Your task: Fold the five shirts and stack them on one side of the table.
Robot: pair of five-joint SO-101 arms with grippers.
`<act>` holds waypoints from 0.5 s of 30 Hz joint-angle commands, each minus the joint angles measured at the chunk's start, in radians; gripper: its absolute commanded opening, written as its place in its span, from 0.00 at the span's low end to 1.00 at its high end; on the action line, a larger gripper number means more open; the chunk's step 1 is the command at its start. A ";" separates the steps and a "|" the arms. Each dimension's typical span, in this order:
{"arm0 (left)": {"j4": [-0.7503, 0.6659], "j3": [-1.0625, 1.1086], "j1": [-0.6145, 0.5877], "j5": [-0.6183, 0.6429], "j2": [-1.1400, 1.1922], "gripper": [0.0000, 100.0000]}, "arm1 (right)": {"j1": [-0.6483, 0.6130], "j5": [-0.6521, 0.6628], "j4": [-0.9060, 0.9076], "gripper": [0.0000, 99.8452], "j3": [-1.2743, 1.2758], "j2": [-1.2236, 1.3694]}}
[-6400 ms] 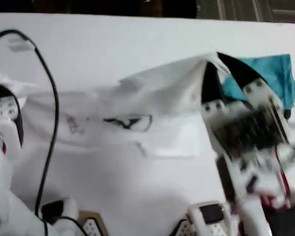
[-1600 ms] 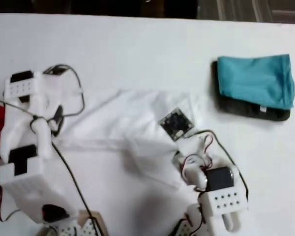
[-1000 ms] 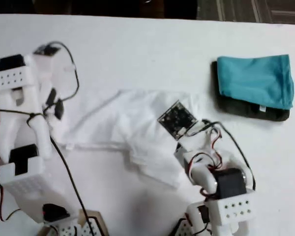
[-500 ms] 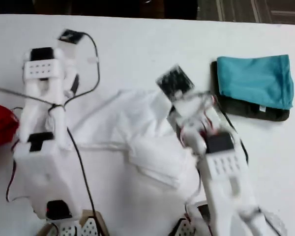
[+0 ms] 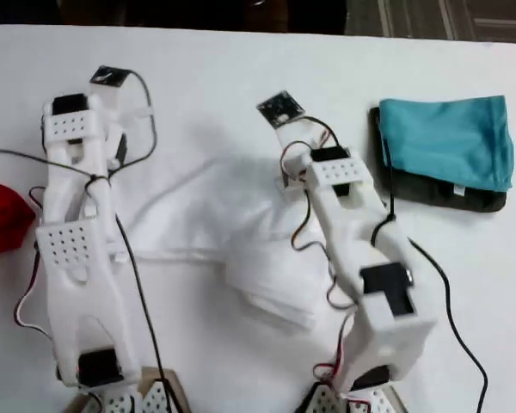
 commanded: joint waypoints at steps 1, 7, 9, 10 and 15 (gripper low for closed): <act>0.026 -0.140 -0.057 -0.034 0.055 0.03 | 0.054 -0.003 -0.016 0.02 -0.126 0.090; 0.092 -0.334 -0.087 -0.041 0.157 0.03 | 0.101 -0.003 0.054 0.02 -0.351 0.251; 0.121 -0.374 -0.091 -0.041 0.175 0.03 | 0.104 -0.003 0.108 0.02 -0.427 0.295; 0.138 -0.390 -0.091 -0.041 0.180 0.03 | 0.104 -0.003 0.136 0.02 -0.457 0.309; 0.239 -0.507 -0.084 -0.041 0.180 0.03 | 0.097 -0.003 0.237 0.02 -0.546 0.323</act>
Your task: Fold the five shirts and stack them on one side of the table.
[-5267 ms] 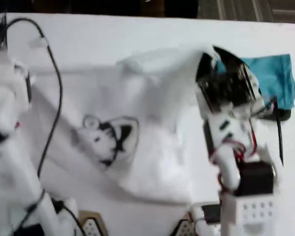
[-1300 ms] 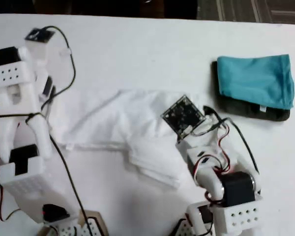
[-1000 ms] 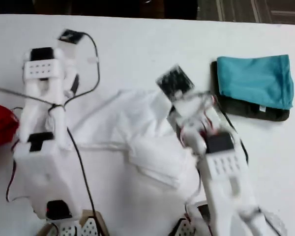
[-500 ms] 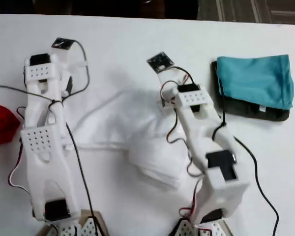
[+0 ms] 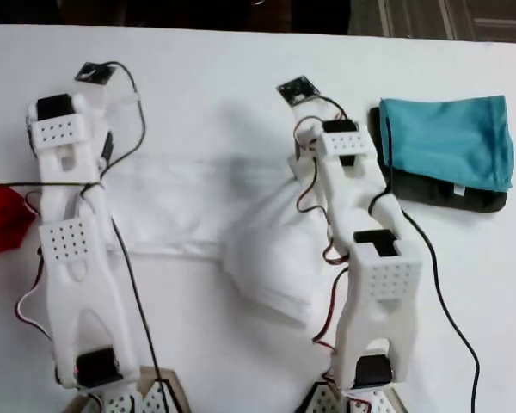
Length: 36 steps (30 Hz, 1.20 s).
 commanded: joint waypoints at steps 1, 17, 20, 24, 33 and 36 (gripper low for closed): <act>0.080 -0.122 -0.031 -0.003 -0.015 0.03 | 0.018 -0.003 0.050 0.02 -0.081 -0.013; 0.112 0.051 -0.028 0.003 -0.301 0.03 | 0.015 -0.009 0.186 0.02 -0.084 -0.280; 0.110 0.228 -0.028 0.003 -0.453 0.03 | 0.004 -0.009 0.213 0.02 -0.084 -0.317; 0.106 0.512 -0.026 0.003 -0.631 0.03 | 0.001 -0.009 0.242 0.02 -0.084 -0.361; -0.104 1.110 -0.028 -0.006 -0.864 0.03 | -0.061 -0.003 0.397 0.02 -0.083 -0.501; -0.204 1.285 -0.029 0.000 -0.945 0.03 | -0.076 -0.003 0.409 0.02 -0.077 -0.524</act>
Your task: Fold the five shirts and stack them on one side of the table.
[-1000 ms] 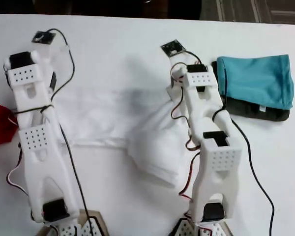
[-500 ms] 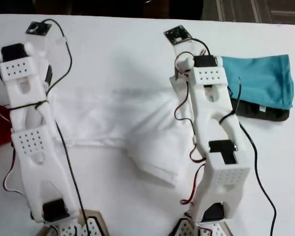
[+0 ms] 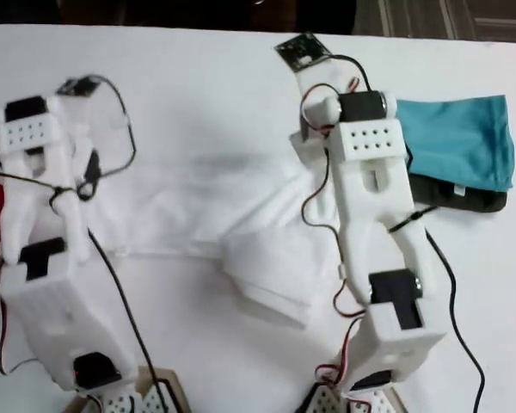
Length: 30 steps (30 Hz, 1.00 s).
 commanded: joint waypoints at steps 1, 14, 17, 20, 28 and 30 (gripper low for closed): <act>-0.110 0.186 -0.002 0.000 -0.153 0.03 | -0.018 -0.003 0.015 0.02 -0.015 -0.082; -0.351 0.645 -0.044 -0.034 -0.436 0.03 | -0.027 -0.002 -0.120 0.02 0.451 -0.361; -0.351 0.676 -0.054 -0.034 -0.479 0.03 | -0.025 -0.002 -0.168 0.02 0.605 -0.478; -0.354 0.713 -0.058 -0.034 -0.497 0.03 | -0.025 -0.002 -0.223 0.02 0.750 -0.584; -0.348 0.750 -0.054 -0.026 -0.505 0.03 | -0.065 -0.002 -0.317 0.02 1.000 -0.766; -0.348 0.756 -0.054 -0.025 -0.505 0.03 | -0.134 0.000 -0.315 0.02 1.031 -0.771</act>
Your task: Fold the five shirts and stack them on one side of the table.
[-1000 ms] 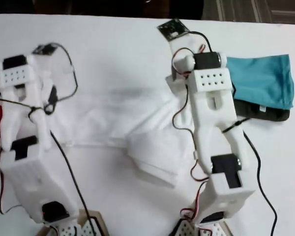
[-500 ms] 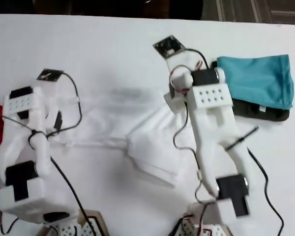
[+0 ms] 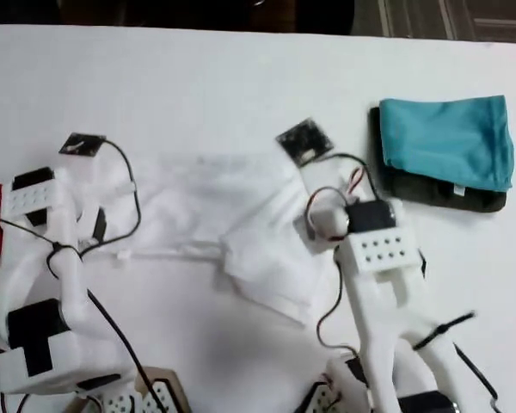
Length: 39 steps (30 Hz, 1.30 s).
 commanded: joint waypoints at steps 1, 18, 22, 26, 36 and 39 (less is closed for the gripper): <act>-0.002 0.008 -0.005 0.002 -0.051 0.03 | -0.113 0.000 -0.013 0.04 0.040 -0.042; -0.264 0.202 -0.002 0.002 -0.046 0.03 | -0.163 0.100 -0.245 0.20 0.167 0.369; -0.341 0.255 -0.002 0.002 -0.043 0.03 | -0.157 0.100 -0.214 0.20 0.169 0.400; -0.368 0.274 -0.002 0.002 -0.049 0.03 | -0.130 0.147 -0.217 0.20 0.167 0.401; -0.370 0.277 -0.002 0.061 -0.043 0.03 | -0.058 0.222 -0.160 0.20 0.166 0.305; -0.370 0.277 -0.002 0.083 -0.041 0.03 | -0.131 0.216 -0.094 0.20 0.166 0.163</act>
